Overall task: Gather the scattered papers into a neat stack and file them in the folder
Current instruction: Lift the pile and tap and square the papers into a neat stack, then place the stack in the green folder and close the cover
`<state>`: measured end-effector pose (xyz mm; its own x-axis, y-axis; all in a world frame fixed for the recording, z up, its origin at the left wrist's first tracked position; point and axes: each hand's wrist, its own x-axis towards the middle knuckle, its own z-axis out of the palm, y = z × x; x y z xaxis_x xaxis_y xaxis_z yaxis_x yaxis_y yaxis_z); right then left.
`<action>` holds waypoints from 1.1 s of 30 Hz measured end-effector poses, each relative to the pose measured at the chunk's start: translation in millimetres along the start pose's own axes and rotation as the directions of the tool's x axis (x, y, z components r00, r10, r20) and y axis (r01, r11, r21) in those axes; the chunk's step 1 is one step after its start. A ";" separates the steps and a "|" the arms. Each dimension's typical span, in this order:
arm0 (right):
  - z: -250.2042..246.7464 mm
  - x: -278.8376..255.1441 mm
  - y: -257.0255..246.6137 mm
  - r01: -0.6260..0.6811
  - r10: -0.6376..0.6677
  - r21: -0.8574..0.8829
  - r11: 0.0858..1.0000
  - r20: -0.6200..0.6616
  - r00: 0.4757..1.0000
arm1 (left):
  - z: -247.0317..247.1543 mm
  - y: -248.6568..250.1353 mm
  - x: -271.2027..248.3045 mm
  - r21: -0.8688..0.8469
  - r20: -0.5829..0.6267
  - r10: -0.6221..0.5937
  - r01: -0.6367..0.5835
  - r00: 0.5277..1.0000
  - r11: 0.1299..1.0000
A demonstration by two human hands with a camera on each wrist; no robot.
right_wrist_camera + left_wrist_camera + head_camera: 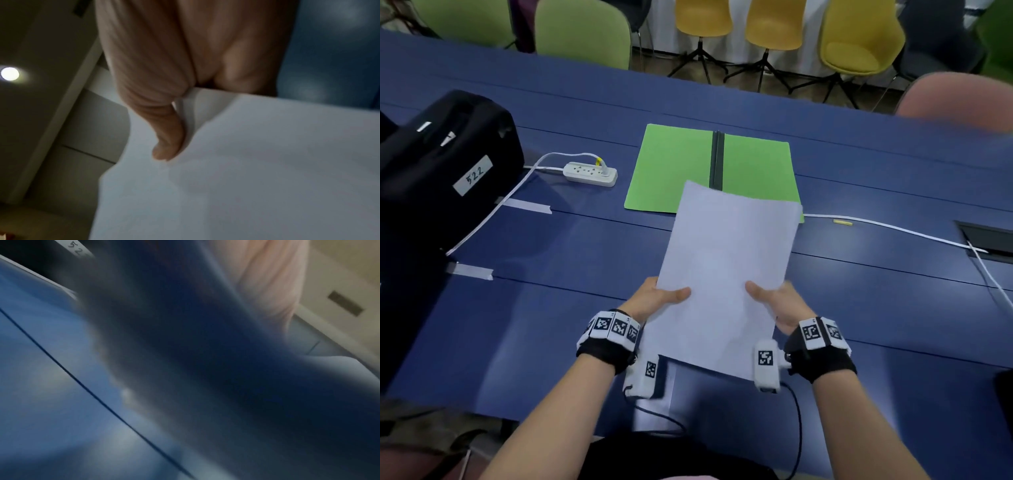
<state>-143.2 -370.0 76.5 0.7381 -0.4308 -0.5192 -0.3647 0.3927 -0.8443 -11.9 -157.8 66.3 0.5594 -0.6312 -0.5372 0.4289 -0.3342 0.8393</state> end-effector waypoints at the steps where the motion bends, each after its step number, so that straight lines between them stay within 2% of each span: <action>1: 5.8 1.1 4.8 -0.011 0.010 -0.022 1.000 -0.032 0.999 | -3.7 -3.5 4.3 -0.012 -0.013 -0.024 0.024 1.000 1.000; 3: 15.3 6.3 14.4 -0.049 0.041 -0.086 0.995 -0.094 0.995 | -8.8 -11.2 11.5 -0.025 -0.089 -0.066 0.064 0.994 0.998; 6: 25.7 20.7 26.8 -0.114 0.098 -0.193 0.975 -0.092 0.991 | -15.7 -25.1 23.4 0.061 -0.265 -0.063 0.082 0.962 0.995; 10: 34.1 48.5 32.9 -0.235 0.249 -0.294 0.927 0.011 0.968 | -36.0 -41.0 36.4 0.219 -0.469 -0.078 0.201 0.880 0.955; 12: 31.9 69.5 31.0 -0.277 0.285 -0.317 0.907 -0.020 0.958 | -50.2 -44.9 36.1 0.273 -0.557 -0.110 0.307 0.823 0.912; 14: 25.7 94.2 25.4 -0.258 0.225 -0.318 0.912 -0.137 0.965 | -62.0 -47.3 36.0 0.270 -0.614 -0.137 0.369 0.777 0.889; 16: 18.4 119.8 17.2 -0.160 0.042 -0.477 0.864 -0.249 0.968 | -68.8 -47.7 39.1 0.253 -0.615 -0.156 0.381 0.773 0.889; 17: 15.8 131.1 12.7 -0.120 -0.071 -0.614 0.780 -0.278 0.958 | -70.9 -46.9 41.2 0.253 -0.605 -0.163 0.382 0.779 0.889; 19: 14.3 151.8 4.1 -0.076 -0.224 -0.817 0.572 -0.244 0.943 | -75.9 -48.4 46.0 0.256 -0.585 -0.169 0.378 0.793 0.890; 22: 18.8 178.0 -7.5 -0.046 -0.272 -0.984 0.172 -0.092 0.958 | -82.1 -53.7 50.6 0.243 -0.564 -0.169 0.358 0.808 0.902; 24: 23.0 191.7 -13.4 -0.043 -0.289 -0.999 -0.024 -0.034 0.957 | -85.4 -57.8 53.0 0.213 -0.557 -0.175 0.343 0.812 0.915; 26: 27.1 203.3 -19.1 -0.043 -0.299 -0.990 -0.135 -0.001 0.954 | -88.2 -61.3 55.0 0.179 -0.545 -0.172 0.314 0.820 0.932; 30: 37.5 222.8 -29.0 -0.013 -0.185 -0.949 -0.314 0.048 0.982 | -95.9 -65.1 56.6 0.161 -0.520 -0.174 0.296 0.836 0.941; 33: 43.0 225.6 -24.1 -0.012 -0.172 -0.936 -0.352 0.053 0.984 | -104.4 -65.3 51.0 0.135 -0.460 -0.188 0.278 0.868 0.951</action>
<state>56.6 -441.7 -14.6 0.8187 -0.4487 -0.3583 -0.4113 -0.8937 0.1794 62.6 -95.2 -24.7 0.7310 -0.1627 -0.6627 0.4677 -0.5878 0.6602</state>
